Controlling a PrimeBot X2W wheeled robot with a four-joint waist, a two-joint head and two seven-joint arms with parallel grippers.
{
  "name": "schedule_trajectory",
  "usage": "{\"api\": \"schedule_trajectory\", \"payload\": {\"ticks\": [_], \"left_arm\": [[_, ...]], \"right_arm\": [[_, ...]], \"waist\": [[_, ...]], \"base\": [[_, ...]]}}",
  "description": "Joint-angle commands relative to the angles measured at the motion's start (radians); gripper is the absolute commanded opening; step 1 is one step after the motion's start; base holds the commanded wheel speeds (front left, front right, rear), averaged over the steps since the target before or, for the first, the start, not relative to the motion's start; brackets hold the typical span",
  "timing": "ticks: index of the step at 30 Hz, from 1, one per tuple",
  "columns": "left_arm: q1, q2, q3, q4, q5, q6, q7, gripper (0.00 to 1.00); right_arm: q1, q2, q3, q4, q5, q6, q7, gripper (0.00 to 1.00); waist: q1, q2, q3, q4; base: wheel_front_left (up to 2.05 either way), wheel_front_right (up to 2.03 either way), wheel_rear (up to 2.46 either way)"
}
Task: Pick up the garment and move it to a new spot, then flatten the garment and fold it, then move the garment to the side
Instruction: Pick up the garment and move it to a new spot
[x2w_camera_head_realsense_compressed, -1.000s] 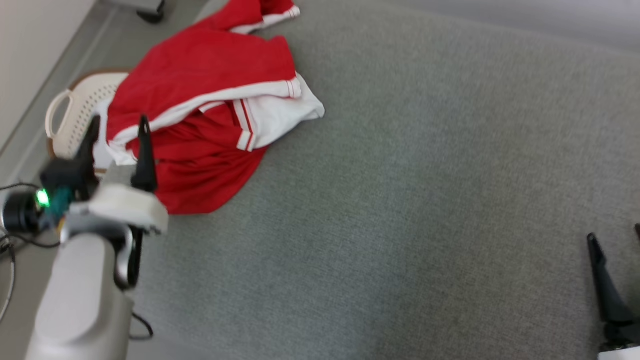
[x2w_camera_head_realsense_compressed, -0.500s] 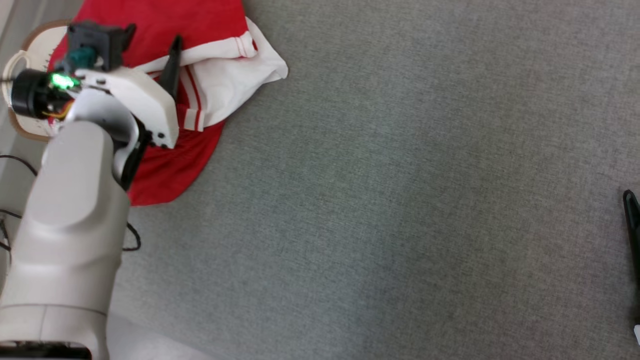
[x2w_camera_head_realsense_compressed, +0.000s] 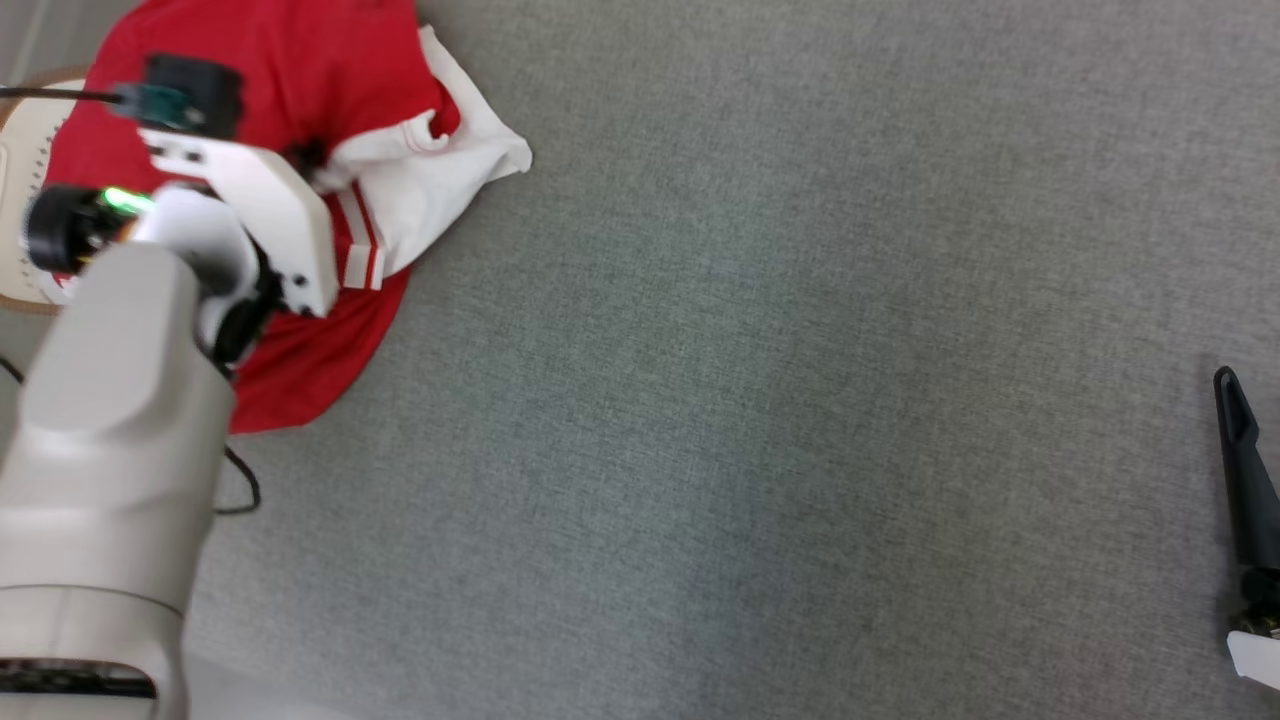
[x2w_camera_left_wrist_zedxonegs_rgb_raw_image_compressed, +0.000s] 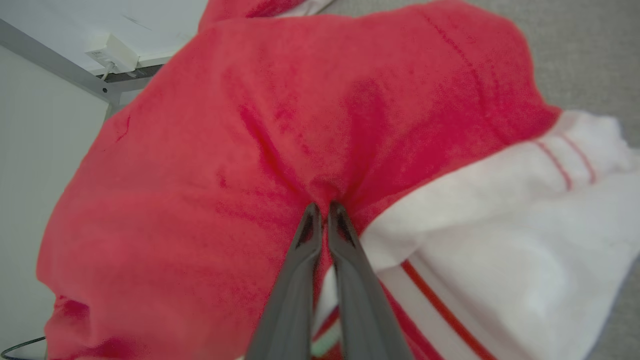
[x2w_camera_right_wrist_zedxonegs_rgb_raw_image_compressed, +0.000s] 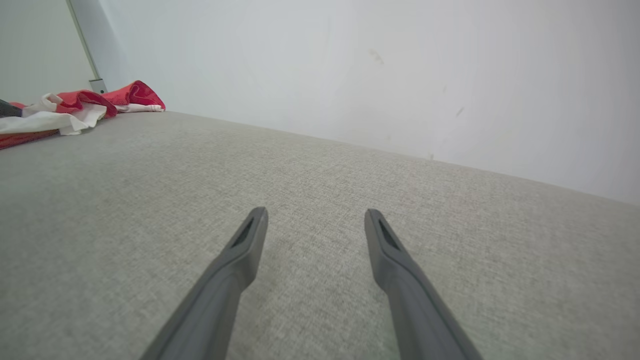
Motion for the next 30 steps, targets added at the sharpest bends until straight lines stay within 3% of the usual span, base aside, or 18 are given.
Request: {"api": "schedule_trajectory", "payload": {"ticks": [1, 9, 16, 24, 30], "left_arm": [[-0.031, 0.027, 0.020, -0.017, -0.017, 0.002, -0.022, 0.00], [-0.057, 0.079, 0.066, -0.090, -0.056, 0.014, -0.070, 0.00], [-0.022, 0.114, 0.043, -0.235, -0.086, 0.005, -0.025, 0.00], [0.061, 0.112, -0.008, -0.538, -0.196, 0.001, 0.077, 0.00], [0.156, 0.086, -0.107, -0.846, -0.385, 0.000, 0.222, 0.00]], "right_arm": [[0.050, 0.012, 0.004, 0.091, 0.001, -0.007, 0.015, 1.00], [0.065, 0.080, 0.032, 0.118, 0.008, -0.005, 0.003, 1.00], [0.097, 0.153, 0.037, 0.123, 0.009, -0.005, 0.002, 1.00], [0.148, 0.212, 0.031, 0.130, 0.006, -0.005, 0.002, 1.00], [0.151, 0.235, 0.025, 0.121, 0.002, -0.005, 0.001, 1.00]], "waist": [[0.0000, 0.0000, -0.027, -0.014], [0.0000, 0.0000, -0.152, -0.046], [0.0000, 0.0000, -0.292, -0.088], [0.0000, 0.0000, -0.419, -0.164], [0.0000, 0.0000, -0.453, -0.237]], "base": [[0.00, 0.00, 0.00], [0.00, 0.00, 0.00], [0.00, 0.00, 0.00], [0.00, 0.00, 0.00], [0.00, 0.00, 0.00]]}}
